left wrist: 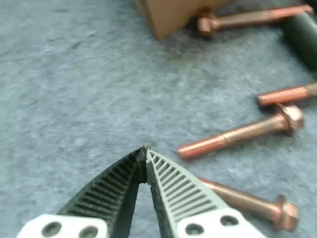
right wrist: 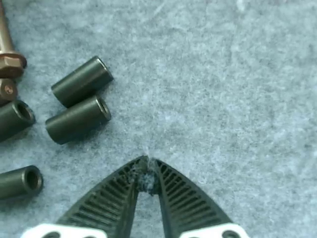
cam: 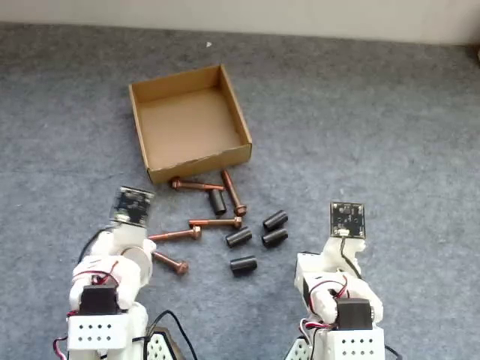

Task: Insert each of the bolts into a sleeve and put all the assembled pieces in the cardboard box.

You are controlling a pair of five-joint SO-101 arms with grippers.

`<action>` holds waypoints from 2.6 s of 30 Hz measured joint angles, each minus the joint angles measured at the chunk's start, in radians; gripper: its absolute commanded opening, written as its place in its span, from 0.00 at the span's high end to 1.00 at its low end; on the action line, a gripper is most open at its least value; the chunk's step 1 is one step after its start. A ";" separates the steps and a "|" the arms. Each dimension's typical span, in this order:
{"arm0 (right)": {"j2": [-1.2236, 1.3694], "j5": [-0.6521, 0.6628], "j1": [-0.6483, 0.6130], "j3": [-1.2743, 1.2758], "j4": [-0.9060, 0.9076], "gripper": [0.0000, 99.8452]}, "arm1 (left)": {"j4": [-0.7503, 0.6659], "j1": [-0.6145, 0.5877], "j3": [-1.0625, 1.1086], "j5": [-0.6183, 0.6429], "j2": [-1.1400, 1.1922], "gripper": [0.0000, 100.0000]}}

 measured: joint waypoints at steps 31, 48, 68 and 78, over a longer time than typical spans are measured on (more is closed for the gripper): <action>0.942 0.385 -0.301 -0.684 -0.014 0.80 | 0.000 -0.175 -0.048 -0.170 0.000 0.98; 1.435 0.767 -0.391 -0.807 -0.210 0.80 | 0.000 -0.175 -0.034 -0.170 0.000 0.98; 1.588 0.853 -0.393 -0.864 -0.242 0.80 | 0.000 -0.175 -0.034 -0.170 0.000 0.98; 1.510 0.911 -0.374 -0.761 -0.209 0.80 | 0.000 -0.175 -0.034 -0.170 0.000 0.98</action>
